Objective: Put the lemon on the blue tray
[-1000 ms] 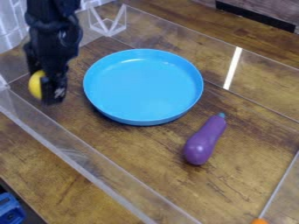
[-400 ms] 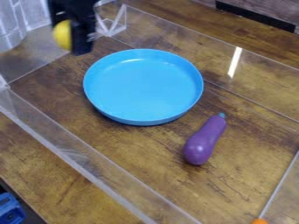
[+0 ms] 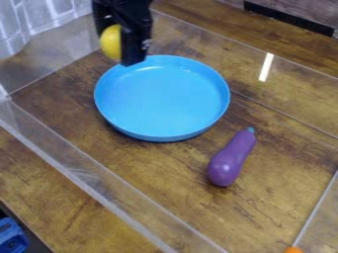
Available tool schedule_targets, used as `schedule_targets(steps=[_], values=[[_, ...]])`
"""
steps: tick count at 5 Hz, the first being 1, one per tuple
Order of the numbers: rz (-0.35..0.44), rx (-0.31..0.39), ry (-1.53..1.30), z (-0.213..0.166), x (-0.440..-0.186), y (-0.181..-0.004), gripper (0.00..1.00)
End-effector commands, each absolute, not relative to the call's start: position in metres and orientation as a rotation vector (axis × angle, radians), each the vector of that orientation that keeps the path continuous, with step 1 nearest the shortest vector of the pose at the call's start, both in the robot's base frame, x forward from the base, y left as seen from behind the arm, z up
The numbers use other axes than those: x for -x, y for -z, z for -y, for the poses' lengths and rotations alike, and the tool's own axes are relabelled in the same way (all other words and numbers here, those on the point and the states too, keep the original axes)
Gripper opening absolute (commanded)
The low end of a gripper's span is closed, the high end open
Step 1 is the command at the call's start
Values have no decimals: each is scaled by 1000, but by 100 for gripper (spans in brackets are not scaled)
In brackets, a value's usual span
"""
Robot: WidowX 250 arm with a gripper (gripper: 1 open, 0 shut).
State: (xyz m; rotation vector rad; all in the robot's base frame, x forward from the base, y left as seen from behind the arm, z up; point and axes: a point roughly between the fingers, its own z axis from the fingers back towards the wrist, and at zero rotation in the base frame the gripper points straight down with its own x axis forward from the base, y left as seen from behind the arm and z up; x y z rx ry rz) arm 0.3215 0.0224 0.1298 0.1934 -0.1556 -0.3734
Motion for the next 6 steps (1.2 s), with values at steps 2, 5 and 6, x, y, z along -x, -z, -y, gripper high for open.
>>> schedule_targets(steps=[2, 5, 6], values=[[224, -176, 390, -8, -335, -141, 100], [233, -146, 453, -40, -339, -131, 100], [242, -149, 432, -48, -340, -135, 100]])
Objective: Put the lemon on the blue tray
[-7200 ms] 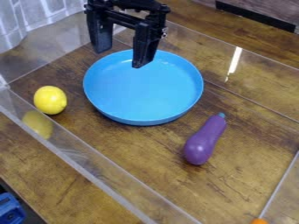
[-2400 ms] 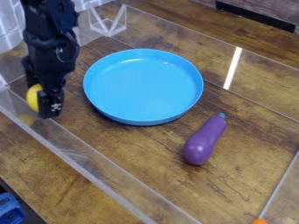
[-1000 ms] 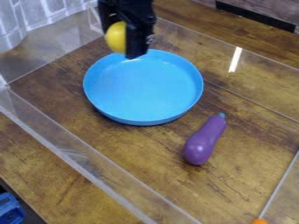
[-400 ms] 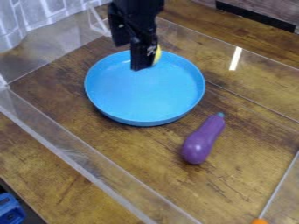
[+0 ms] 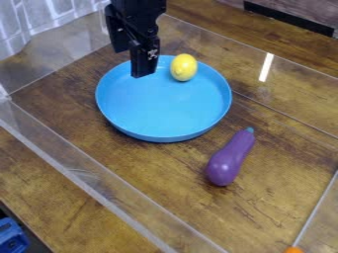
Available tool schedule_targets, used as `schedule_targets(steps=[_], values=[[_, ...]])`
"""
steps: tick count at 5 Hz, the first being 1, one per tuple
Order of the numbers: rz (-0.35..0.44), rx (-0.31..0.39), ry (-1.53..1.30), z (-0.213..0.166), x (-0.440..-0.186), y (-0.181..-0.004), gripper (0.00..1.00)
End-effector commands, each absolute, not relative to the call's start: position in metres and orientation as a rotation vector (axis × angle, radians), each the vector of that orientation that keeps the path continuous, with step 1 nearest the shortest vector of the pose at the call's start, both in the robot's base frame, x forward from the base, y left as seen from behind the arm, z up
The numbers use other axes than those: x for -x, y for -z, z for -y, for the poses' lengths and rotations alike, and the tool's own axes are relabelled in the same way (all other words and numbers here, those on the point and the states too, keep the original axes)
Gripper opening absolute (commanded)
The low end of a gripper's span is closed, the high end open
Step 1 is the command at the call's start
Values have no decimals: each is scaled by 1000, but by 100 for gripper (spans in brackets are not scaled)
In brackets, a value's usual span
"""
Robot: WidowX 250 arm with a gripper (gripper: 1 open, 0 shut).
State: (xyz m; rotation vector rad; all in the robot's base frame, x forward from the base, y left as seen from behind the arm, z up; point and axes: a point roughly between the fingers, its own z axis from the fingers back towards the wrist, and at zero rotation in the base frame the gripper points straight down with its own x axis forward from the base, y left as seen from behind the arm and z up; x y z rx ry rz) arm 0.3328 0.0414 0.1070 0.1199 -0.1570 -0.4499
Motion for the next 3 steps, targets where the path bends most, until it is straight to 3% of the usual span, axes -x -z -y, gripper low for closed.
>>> schedule_targets(steps=[1, 2, 3], values=[[254, -143, 463, -41, -349, -128, 100], [268, -137, 487, -37, -358, -119, 100], [280, -130, 479, -43, -363, -122, 100]])
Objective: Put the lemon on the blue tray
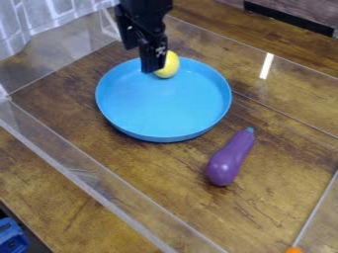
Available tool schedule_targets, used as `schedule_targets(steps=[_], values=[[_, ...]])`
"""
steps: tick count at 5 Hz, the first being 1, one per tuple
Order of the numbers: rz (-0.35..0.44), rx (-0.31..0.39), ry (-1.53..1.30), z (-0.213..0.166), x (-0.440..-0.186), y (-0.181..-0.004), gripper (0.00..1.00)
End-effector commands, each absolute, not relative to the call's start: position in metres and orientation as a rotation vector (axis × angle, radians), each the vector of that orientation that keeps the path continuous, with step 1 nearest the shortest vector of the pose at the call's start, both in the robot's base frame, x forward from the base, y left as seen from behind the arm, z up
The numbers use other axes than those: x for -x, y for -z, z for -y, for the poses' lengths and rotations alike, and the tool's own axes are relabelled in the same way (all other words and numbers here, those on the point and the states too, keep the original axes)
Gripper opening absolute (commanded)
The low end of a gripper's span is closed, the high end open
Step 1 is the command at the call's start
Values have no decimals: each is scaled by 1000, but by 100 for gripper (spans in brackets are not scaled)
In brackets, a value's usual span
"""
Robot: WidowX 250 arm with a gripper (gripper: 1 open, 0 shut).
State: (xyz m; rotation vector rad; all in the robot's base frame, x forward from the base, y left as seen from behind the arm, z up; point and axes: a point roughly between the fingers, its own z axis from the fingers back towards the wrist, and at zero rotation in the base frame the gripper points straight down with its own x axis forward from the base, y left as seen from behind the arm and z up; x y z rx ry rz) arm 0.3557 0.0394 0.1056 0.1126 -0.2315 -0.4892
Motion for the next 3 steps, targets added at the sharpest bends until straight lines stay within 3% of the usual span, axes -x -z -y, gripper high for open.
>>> schedule_targets(steps=[1, 3], values=[[287, -121, 493, -49, -369, -122, 100], [293, -107, 533, -67, -387, -106, 100]])
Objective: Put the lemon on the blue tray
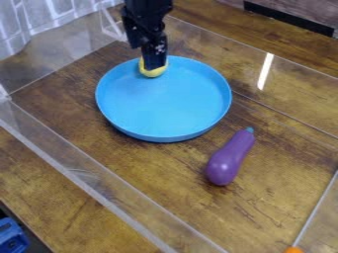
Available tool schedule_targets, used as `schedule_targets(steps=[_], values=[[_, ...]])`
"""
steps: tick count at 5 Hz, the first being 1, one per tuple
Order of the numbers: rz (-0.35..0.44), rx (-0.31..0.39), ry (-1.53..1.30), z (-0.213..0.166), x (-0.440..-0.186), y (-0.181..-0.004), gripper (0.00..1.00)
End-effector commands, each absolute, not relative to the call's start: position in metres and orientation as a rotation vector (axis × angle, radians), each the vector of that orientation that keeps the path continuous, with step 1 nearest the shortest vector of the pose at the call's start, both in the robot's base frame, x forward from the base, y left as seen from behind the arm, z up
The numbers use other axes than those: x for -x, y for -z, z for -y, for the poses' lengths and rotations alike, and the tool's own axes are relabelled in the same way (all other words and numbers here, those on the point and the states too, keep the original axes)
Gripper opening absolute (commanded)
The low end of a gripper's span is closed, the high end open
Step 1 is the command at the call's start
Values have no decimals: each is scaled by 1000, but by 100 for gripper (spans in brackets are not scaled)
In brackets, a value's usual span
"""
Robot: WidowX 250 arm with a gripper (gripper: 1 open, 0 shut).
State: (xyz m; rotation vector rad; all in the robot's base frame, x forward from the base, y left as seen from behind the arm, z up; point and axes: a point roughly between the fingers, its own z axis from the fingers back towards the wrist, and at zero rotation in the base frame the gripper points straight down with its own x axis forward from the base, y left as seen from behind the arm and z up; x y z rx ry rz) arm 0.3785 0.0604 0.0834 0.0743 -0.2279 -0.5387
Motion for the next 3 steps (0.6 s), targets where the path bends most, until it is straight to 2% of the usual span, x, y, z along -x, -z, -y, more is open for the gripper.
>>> schedule_targets(steps=[1, 2, 3], values=[[290, -110, 483, -64, -396, -107, 100], [287, -115, 434, -62, -407, -105, 100], [284, -104, 478, -64, -413, -90, 100]])
